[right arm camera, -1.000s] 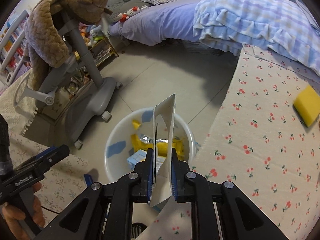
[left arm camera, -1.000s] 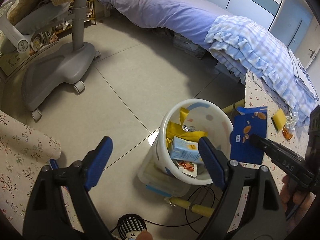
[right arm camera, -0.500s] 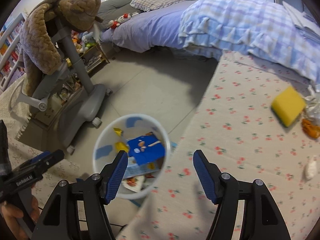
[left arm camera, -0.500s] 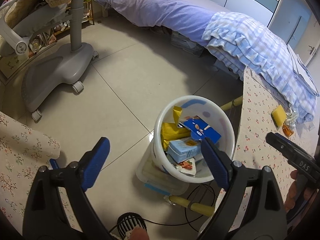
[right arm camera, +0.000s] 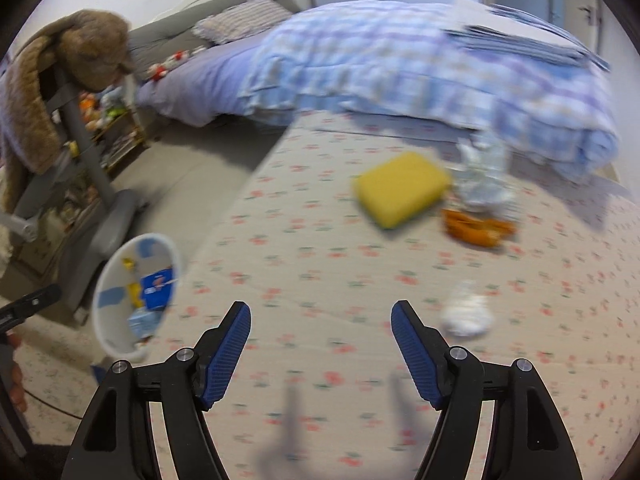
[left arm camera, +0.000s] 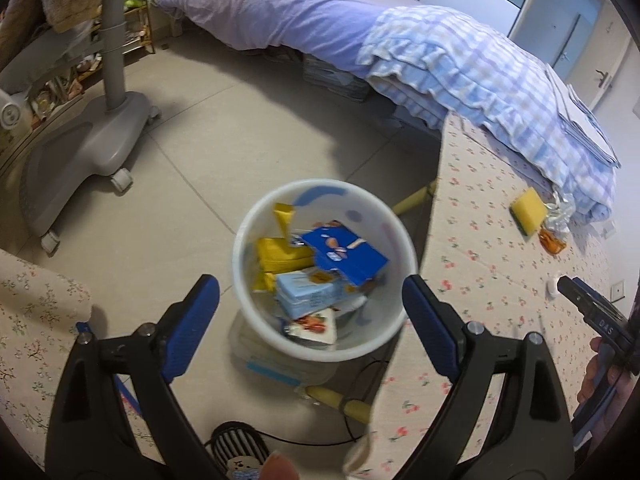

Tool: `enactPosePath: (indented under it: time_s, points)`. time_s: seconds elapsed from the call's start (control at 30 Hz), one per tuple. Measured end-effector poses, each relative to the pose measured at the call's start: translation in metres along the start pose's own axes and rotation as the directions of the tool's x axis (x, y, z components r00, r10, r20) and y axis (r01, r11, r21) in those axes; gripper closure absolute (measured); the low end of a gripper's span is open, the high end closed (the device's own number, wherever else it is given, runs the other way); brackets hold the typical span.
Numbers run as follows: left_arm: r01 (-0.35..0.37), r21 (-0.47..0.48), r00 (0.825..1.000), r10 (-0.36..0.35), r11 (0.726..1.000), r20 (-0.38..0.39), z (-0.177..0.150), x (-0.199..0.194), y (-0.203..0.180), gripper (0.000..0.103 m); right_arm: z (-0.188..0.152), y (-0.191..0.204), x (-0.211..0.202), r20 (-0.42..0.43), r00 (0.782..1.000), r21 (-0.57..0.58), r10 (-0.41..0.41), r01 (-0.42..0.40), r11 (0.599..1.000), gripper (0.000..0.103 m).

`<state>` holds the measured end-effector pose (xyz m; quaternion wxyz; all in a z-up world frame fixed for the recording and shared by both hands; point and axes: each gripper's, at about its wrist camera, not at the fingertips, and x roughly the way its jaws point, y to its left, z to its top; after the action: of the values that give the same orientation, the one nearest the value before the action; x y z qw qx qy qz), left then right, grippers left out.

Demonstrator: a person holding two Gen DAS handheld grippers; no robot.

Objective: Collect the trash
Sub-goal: 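Return to the table and grasp the white tissue with the right tool, then grasp the yellow sponge with the left tool while the right holds the tissue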

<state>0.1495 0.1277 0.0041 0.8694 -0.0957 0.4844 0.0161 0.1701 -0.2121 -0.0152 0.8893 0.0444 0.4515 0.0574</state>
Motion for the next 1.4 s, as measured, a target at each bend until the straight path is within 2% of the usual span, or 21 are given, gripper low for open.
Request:
enactPosePath:
  time_s: [0.13,0.33,0.6,0.7,0.77,0.83,0.97,1.13,1.27,1.4]
  points:
    - [0.017,0.027,1.000,-0.017,0.999,-0.006,-0.001,0.005,-0.022,0.010,-0.003,-0.039,0.004,-0.012,0.999,0.056,-0.053,0.053,0.997,0.029]
    - [0.035,0.059,0.999,-0.033,0.998,-0.031,0.002,0.020,-0.052,0.010,-0.009,-0.074,0.015,-0.052,0.994,0.078,-0.100,0.104,0.992,0.029]
    - [0.067,0.121,0.996,-0.060,0.990,-0.060,0.007,0.041,-0.100,0.010,-0.012,-0.086,0.031,-0.092,0.990,0.070,-0.108,0.114,0.991,0.029]
    - [0.073,0.146,0.996,-0.063,0.987,-0.069,0.007,0.048,-0.117,0.010,-0.010,-0.088,0.036,-0.096,0.989,0.061,-0.113,0.119,0.991,0.037]
    - [0.075,0.164,0.995,-0.064,0.984,-0.071,0.008,0.053,-0.127,0.010,-0.008,-0.089,0.042,-0.109,0.988,0.057,-0.109,0.115,0.992,0.046]
    - [0.076,0.186,0.995,-0.064,0.980,-0.071,0.008,0.058,-0.139,0.010,-0.008,-0.091,0.048,-0.125,0.987,0.053,-0.101,0.109,0.993,0.062]
    - [0.084,0.225,0.995,-0.071,0.971,-0.065,0.008,0.068,-0.160,0.010,-0.003,-0.092,0.046,-0.112,0.990,0.046,-0.085,0.091,0.995,0.079]
    - [0.120,0.266,0.992,-0.109,0.956,-0.056,0.010,0.083,-0.192,0.010,0.003,-0.098,0.035,-0.081,0.993,0.044,-0.088,0.092,0.995,0.082]
    - [0.176,0.288,0.984,-0.170,0.941,-0.044,0.011,0.093,-0.216,0.011,0.008,-0.120,0.027,-0.064,0.995,0.118,-0.073,0.080,0.990,0.082]
    - [0.222,0.333,0.974,-0.225,0.916,-0.031,0.010,0.102,-0.244,0.023,0.009,-0.146,0.017,-0.049,0.997,0.194,-0.067,0.075,0.978,0.082]
